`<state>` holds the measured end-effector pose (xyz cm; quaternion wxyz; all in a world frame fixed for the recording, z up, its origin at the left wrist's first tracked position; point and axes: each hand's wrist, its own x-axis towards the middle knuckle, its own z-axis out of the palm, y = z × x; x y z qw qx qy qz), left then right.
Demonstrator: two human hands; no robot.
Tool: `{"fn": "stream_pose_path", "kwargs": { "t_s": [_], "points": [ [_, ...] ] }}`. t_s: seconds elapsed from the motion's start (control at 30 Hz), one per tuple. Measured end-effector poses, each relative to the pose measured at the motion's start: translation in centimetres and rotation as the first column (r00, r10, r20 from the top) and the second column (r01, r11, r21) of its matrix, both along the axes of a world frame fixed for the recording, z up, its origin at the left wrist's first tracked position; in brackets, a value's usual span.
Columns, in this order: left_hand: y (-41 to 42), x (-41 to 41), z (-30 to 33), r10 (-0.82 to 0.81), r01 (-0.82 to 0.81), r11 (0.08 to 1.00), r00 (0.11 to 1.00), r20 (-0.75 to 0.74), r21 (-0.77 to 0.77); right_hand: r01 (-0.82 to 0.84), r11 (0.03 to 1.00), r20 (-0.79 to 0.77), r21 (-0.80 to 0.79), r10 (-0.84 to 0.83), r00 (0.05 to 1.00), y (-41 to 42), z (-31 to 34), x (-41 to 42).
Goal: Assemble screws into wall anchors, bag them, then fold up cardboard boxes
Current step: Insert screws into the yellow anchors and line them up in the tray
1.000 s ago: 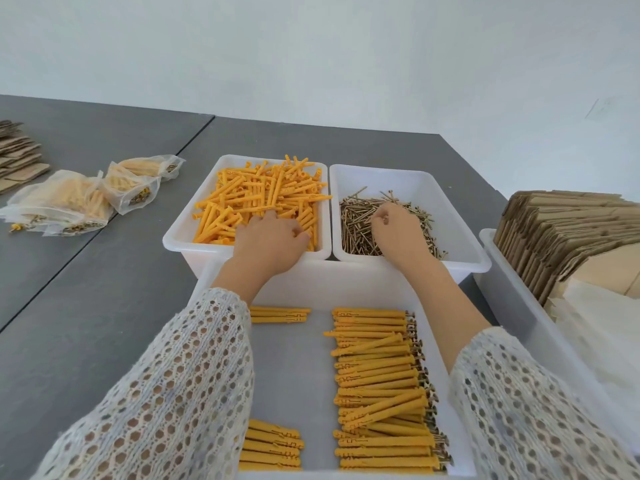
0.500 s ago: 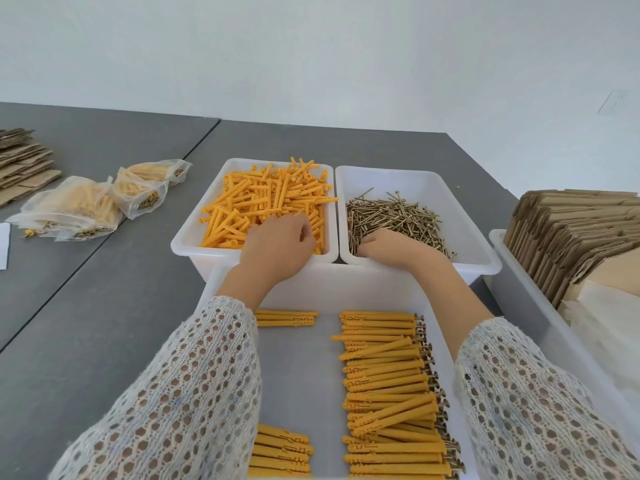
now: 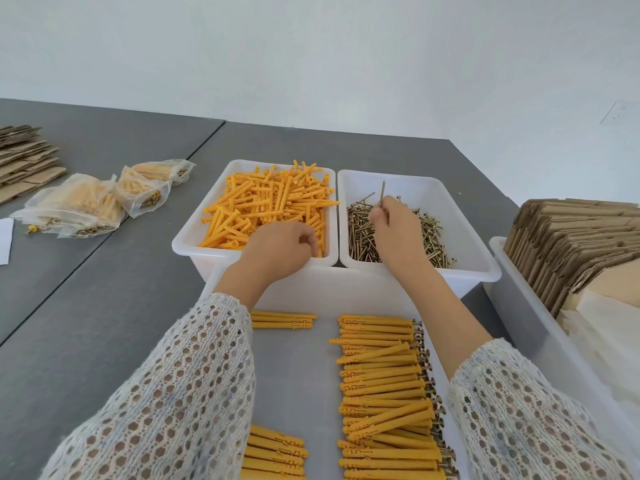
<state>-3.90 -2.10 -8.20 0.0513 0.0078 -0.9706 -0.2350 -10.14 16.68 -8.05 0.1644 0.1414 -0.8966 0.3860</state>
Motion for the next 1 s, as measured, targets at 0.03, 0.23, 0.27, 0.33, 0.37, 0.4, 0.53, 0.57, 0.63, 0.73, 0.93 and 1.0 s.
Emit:
{"fn": "stream_pose_path", "kwargs": {
  "t_s": [0.03, 0.23, 0.27, 0.33, 0.37, 0.4, 0.53, 0.57, 0.63, 0.73, 0.93, 1.0],
  "points": [
    [-0.1, 0.0, -0.1, -0.012, 0.013, 0.999, 0.999, -0.036, 0.046, -0.013, 0.997, 0.000, -0.070, 0.013, 1.000, -0.3, 0.1, 0.3],
    [-0.4, -0.2, -0.9, 0.025, 0.041, 0.960, 0.973, -0.230, 0.277, -0.128, 0.935, 0.088, -0.332, 0.165, 0.982, -2.0, 0.6, 2.0],
    [-0.5, -0.3, -0.9, 0.032, 0.040, 0.958, 0.969, -0.246, 0.283, -0.145, 0.926, 0.099, -0.348, 0.190, 0.977, -2.1, 0.6, 2.1],
    [-0.5, -0.5, -1.0, 0.048, 0.036, 0.957, 0.960, -0.276, 0.289, -0.158, 0.917, 0.131, -0.367, 0.219, 0.967, -2.2, 0.9, 2.3],
    [-0.5, -0.5, -1.0, 0.054, 0.035, 0.956, 0.956, -0.289, 0.292, -0.156, 0.909, 0.153, -0.388, 0.231, 0.961, -2.2, 1.0, 2.3],
    [-0.5, -0.4, -1.1, 0.056, 0.036, 0.955, 0.952, -0.300, 0.294, -0.151, 0.894, 0.180, -0.423, 0.246, 0.952, -2.2, 1.1, 2.3],
    [-0.2, -0.3, -1.2, 0.057, 0.037, 0.961, 0.944, -0.326, 0.273, -0.116, 0.782, 0.242, -0.612, 0.326, 0.914, -2.2, 1.5, 2.4],
    [-0.2, -0.4, -1.2, 0.053, 0.039, 0.963, 0.942, -0.331, 0.266, -0.106, 0.753, 0.250, -0.649, 0.343, 0.905, -2.2, 1.6, 2.5],
    [-0.3, -0.4, -1.2, 0.044, 0.046, 0.967, 0.938, -0.345, 0.249, -0.086, 0.702, 0.252, -0.707, 0.364, 0.897, -2.2, 1.7, 2.5],
    [-0.2, -0.4, -1.2, 0.026, 0.063, 0.971, 0.931, -0.365, 0.230, -0.075, 0.697, 0.232, -0.713, 0.335, 0.913, -2.3, 1.7, 2.6],
    [-0.2, -0.3, -1.1, -0.002, 0.081, 0.978, 0.924, -0.382, 0.191, -0.148, 0.743, 0.152, -0.653, 0.320, 0.935, -2.9, 1.5, 2.9],
    [-0.2, -0.2, -1.1, 0.004, 0.081, 0.976, 0.920, -0.391, 0.201, -0.152, 0.738, 0.131, -0.658, 0.311, 0.941, -2.9, 1.5, 2.9]
  ]
}}
